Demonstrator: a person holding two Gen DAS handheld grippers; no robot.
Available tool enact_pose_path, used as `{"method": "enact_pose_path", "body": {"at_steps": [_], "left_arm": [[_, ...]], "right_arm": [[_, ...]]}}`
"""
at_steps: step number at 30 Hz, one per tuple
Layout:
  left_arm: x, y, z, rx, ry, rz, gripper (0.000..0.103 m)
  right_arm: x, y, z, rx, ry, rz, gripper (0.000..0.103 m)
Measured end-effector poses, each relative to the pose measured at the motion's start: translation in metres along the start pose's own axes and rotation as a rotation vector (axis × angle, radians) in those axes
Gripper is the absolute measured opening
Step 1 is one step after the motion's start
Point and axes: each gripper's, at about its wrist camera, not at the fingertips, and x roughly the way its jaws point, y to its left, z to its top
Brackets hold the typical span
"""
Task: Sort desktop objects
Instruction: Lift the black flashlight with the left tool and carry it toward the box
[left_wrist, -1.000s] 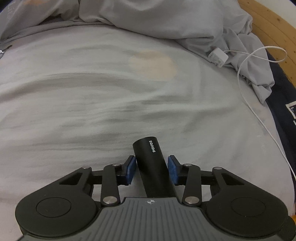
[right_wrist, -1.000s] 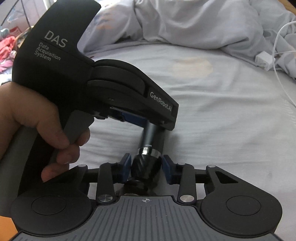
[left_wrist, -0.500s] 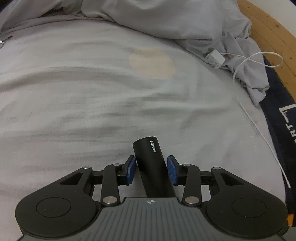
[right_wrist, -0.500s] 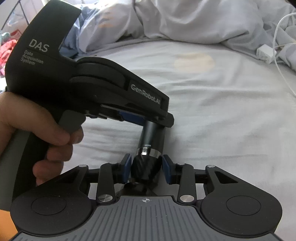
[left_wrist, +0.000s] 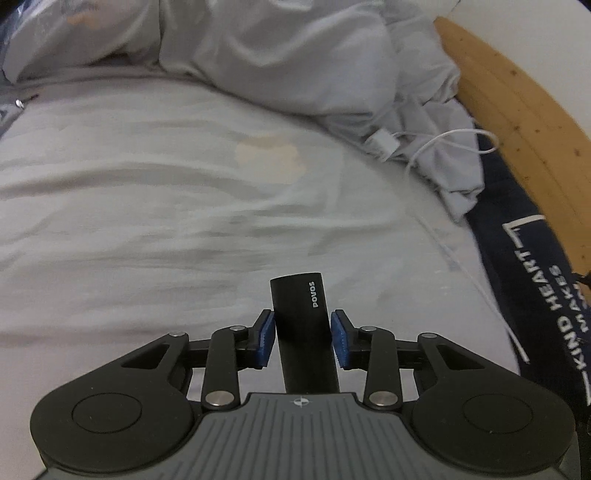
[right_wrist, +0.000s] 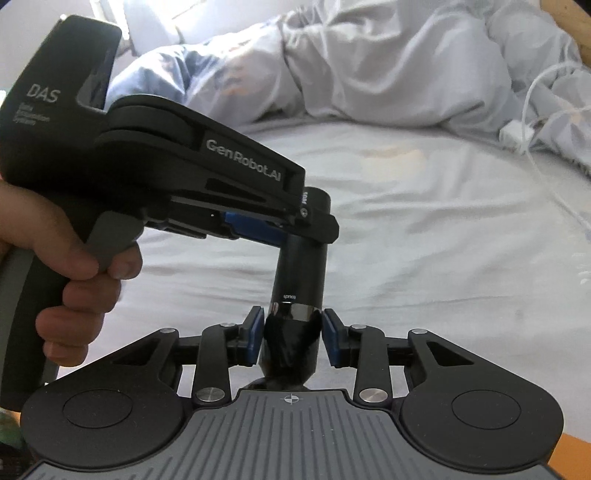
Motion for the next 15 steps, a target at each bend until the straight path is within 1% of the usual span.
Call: {"method": "enact_pose_path", "body": {"at_steps": [6,15], "left_arm": [[-0.050,-0.019,0.001,0.011,-0.057,-0.038,0.035],[-0.138,-0.052,-0.006,0.036,-0.152,-0.101,0.035]], "right_arm": [[-0.052,0.023,0.012,-0.032,-0.055,-0.011,0.036],[-0.138,0.064,0.027,-0.082,-0.143,-0.026,0.035]]}}
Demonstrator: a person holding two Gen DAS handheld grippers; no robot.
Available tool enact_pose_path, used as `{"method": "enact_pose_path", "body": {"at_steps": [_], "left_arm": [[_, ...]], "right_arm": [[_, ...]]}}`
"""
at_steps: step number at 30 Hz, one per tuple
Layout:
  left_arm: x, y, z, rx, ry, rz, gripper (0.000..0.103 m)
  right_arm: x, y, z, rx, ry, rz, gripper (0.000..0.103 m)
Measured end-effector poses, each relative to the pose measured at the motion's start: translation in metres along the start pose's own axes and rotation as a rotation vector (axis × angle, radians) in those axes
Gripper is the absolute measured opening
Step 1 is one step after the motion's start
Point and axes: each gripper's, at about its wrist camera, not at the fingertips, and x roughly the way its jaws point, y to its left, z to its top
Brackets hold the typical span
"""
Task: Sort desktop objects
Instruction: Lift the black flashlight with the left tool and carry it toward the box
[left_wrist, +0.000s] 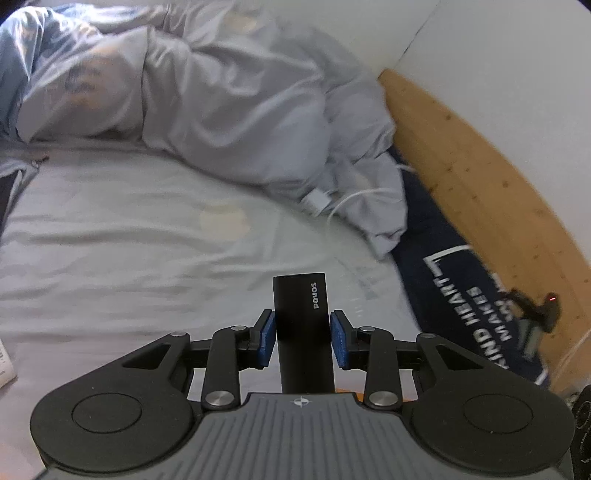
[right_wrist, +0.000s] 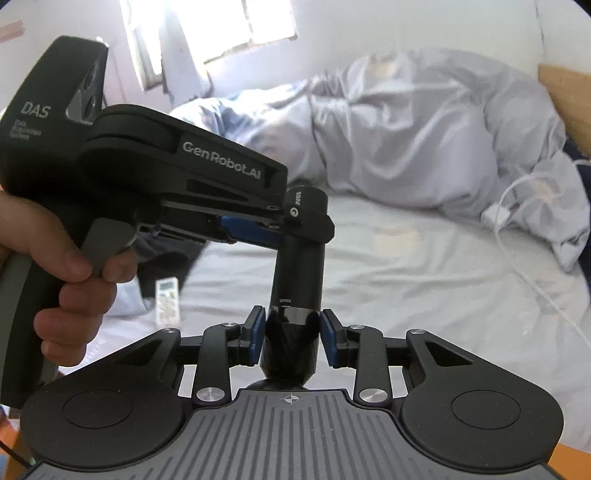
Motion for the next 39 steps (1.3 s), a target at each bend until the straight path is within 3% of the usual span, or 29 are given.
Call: {"method": "enact_pose_path", "body": {"at_steps": [2,3,4,8,10,13,18,24,29,32,34,36,39], "left_arm": [[-0.018,-0.009,0.000,0.007,-0.022,-0.011,0.034],[-0.026,-0.013,0.000,0.012,-0.032,-0.013,0.034],[-0.036,-0.017,0.000,0.020,-0.043,-0.009,0.034],[-0.064,-0.023,-0.010,0.016,-0.051,0.002,0.032],[-0.072,-0.021,-0.023,-0.003,-0.055,0.012,0.032],[-0.058,-0.002,-0.045,-0.069,-0.030,0.067,0.032],[-0.028,0.031,-0.072,-0.121,0.024,0.138,0.032],[-0.040,0.028,-0.073,-0.099,-0.021,0.092,0.032],[-0.076,0.009,-0.071,-0.062,-0.098,0.037,0.032],[-0.095,-0.001,-0.067,-0.052,-0.134,0.012,0.032],[-0.106,-0.010,-0.069,-0.033,-0.155,-0.003,0.032],[-0.115,-0.016,-0.070,-0.024,-0.168,-0.014,0.032],[-0.126,-0.025,-0.070,0.000,-0.183,-0.037,0.032]], "right_arm": [[-0.021,0.012,0.007,-0.018,-0.024,-0.003,0.032],[-0.031,0.018,0.010,-0.027,-0.036,-0.003,0.025],[-0.043,0.025,0.014,-0.036,-0.058,-0.004,0.001],[-0.071,0.057,0.025,-0.087,-0.074,0.050,0.001],[-0.053,0.069,0.015,-0.112,0.005,0.043,0.001],[-0.031,0.066,-0.007,-0.078,0.072,0.001,0.001],[-0.038,0.055,-0.026,-0.041,0.098,-0.012,0.001],[-0.053,0.058,-0.044,-0.076,0.098,-0.057,0.001],[-0.070,0.073,-0.054,-0.105,0.015,-0.063,0.007],[-0.083,0.083,-0.050,-0.154,-0.057,-0.097,0.025],[-0.091,0.088,-0.045,-0.181,-0.099,-0.107,0.055],[-0.096,0.092,-0.042,-0.207,-0.114,-0.098,0.065],[-0.097,0.097,-0.039,-0.240,-0.126,-0.109,0.068]]}}
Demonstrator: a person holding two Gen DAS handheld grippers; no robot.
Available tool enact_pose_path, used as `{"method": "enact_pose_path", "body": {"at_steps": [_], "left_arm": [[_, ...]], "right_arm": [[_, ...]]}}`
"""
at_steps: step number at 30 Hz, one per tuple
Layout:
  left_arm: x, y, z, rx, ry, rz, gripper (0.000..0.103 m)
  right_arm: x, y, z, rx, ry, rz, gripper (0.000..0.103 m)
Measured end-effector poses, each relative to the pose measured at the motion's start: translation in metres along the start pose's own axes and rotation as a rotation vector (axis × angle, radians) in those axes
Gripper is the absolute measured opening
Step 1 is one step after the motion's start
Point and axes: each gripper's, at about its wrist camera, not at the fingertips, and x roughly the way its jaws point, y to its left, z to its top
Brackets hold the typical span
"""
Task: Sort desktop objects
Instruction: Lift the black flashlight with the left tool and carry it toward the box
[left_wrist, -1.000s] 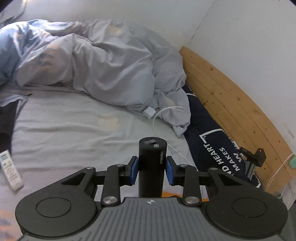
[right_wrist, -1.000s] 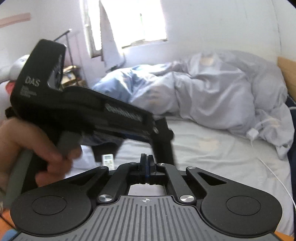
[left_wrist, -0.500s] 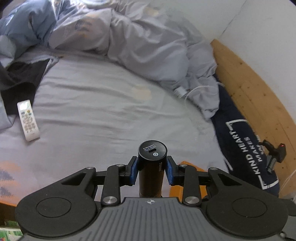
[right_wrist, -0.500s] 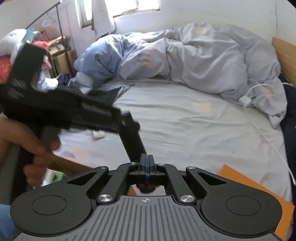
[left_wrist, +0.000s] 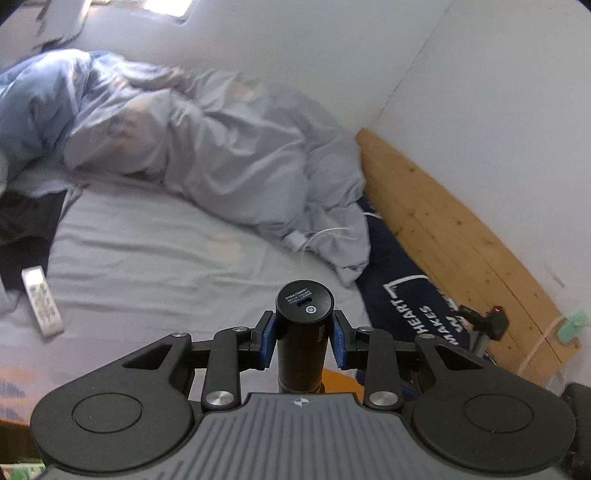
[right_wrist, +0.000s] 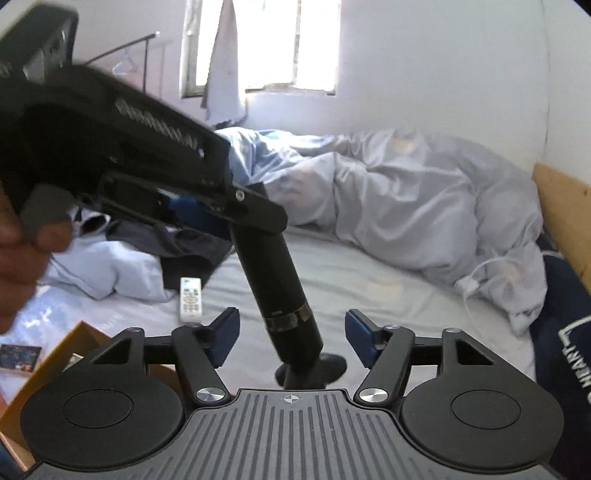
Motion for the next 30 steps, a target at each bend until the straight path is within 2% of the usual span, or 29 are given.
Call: {"method": "enact_pose_path", "body": {"at_steps": [6,8,11,12,19,30], "left_arm": [[-0.014,-0.010,-0.001,0.015,-0.019,-0.030,0.032],[-0.016,-0.011,0.000,0.018,-0.020,-0.034,0.032],[-0.019,-0.010,0.000,0.018,-0.022,-0.037,0.032],[-0.021,-0.010,-0.001,0.019,-0.022,-0.036,0.032],[-0.039,-0.004,-0.006,0.006,-0.036,-0.036,0.032],[-0.099,0.004,-0.014,-0.016,-0.076,-0.044,0.032]], "right_arm": [[0.005,0.004,-0.001,-0.010,0.000,0.005,0.066],[0.005,0.007,-0.002,-0.016,-0.007,0.009,0.062],[0.005,0.010,-0.003,-0.017,-0.013,0.006,0.050],[0.005,0.010,-0.002,-0.016,-0.015,0.007,0.043],[-0.005,0.026,0.001,-0.037,-0.013,0.036,0.042],[-0.043,0.072,0.017,-0.063,-0.002,0.120,0.040]]}}
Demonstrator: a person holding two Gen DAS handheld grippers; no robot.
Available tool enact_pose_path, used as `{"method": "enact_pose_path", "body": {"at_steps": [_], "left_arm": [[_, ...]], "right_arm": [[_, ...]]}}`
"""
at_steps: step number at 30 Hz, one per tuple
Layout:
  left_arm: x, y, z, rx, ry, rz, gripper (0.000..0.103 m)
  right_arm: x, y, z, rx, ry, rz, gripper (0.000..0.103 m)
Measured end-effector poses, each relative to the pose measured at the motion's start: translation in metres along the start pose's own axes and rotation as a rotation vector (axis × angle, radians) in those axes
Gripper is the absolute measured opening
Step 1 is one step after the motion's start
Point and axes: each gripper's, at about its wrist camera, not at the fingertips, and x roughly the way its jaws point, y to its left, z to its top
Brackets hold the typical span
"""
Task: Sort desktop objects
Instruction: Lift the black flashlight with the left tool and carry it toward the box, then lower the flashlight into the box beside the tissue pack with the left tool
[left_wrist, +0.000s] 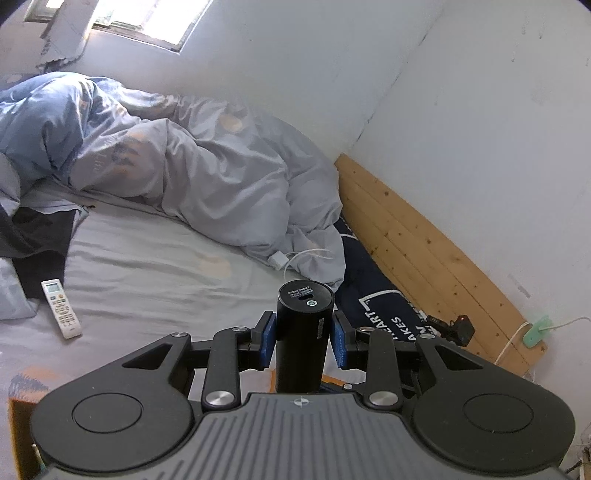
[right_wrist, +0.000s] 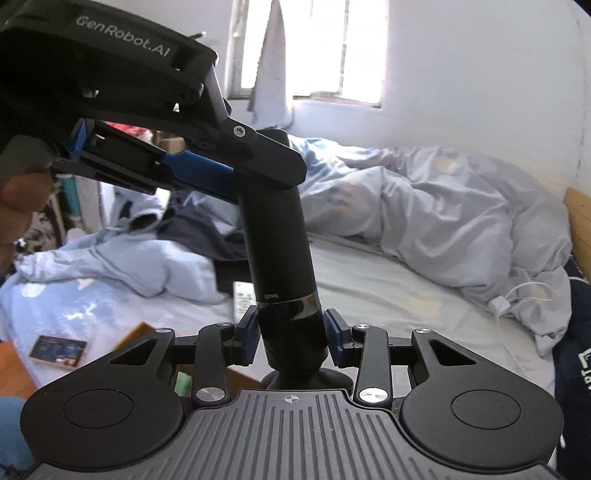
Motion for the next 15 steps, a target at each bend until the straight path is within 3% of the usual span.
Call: {"method": "enact_pose_path", "body": {"at_steps": [8,15], "left_arm": [[-0.043,0.013,-0.021,-0.033,-0.004,-0.009,0.033],[-0.049,0.030,-0.048,-0.066,0.032,0.015,0.033]], "right_arm": [[-0.025,0.045,-0.007,-0.004,0.027,0.109,0.038],[-0.022,0.072,-0.036,0.006,0.083,0.150,0.038]]}}
